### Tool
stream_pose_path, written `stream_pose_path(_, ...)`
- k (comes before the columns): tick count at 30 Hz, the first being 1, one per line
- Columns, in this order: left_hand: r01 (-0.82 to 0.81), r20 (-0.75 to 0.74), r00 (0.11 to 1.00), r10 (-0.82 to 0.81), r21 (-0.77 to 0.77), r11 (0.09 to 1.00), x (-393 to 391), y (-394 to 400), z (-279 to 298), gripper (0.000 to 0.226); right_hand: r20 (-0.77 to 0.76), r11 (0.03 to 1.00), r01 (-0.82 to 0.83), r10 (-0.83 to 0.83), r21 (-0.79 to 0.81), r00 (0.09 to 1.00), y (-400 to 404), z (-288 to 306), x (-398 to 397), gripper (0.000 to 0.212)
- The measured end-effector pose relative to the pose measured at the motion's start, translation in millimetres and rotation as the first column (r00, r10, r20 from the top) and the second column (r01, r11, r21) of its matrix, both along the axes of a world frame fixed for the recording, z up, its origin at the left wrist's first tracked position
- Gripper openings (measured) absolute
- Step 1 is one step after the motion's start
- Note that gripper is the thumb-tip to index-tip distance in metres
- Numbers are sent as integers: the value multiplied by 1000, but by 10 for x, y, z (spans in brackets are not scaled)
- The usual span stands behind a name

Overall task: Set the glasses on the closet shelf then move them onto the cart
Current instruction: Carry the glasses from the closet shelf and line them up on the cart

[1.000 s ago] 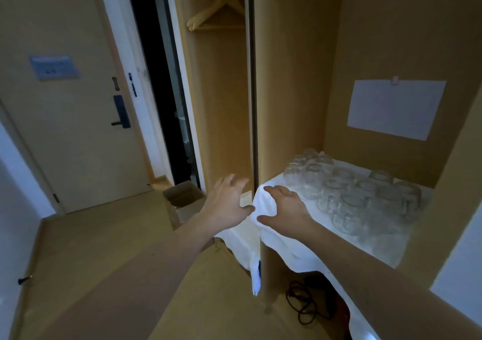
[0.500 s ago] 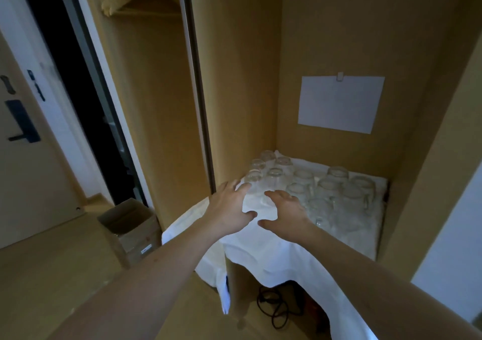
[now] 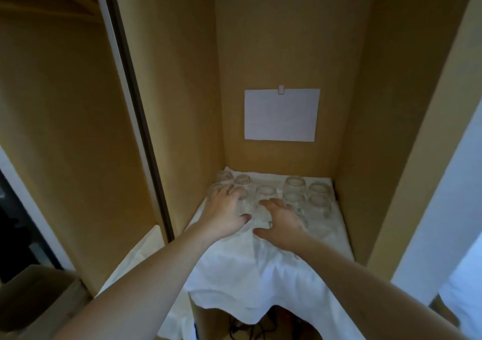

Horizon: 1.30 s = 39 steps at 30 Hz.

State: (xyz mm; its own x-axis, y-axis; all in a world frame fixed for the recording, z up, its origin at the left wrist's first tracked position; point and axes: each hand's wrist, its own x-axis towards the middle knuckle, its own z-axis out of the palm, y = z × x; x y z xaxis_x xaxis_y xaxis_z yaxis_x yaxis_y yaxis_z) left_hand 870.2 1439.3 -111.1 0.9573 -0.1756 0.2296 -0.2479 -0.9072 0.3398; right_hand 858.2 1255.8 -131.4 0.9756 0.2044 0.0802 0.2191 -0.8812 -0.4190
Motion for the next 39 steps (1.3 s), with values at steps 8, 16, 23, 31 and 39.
stream_pose_path(8,140,39,989,-143,88,986,468,-40,-10,76,-15,980,200,-199,15,980,-172,-39,154,84)
stream_pose_path(16,266,-67,962,-264,15,964,774,-338,-70,79,-29,938,347,-347,6,938,-441,-36,292,85)
stream_pose_path(23,316,-61,947,-316,5,949,1283,-652,-93,79,-14,916,395,-395,70,918,-777,-91,807,83)
stream_pose_path(31,289,-195,935,-298,-72,954,2005,-1062,-133,70,-54,872,475,-472,123,880,-1091,-39,1511,75)
stream_pose_path(39,324,-307,893,-329,-66,944,2525,-1428,-325,83,-167,858,514,-506,5,846,-1356,-253,2070,82)
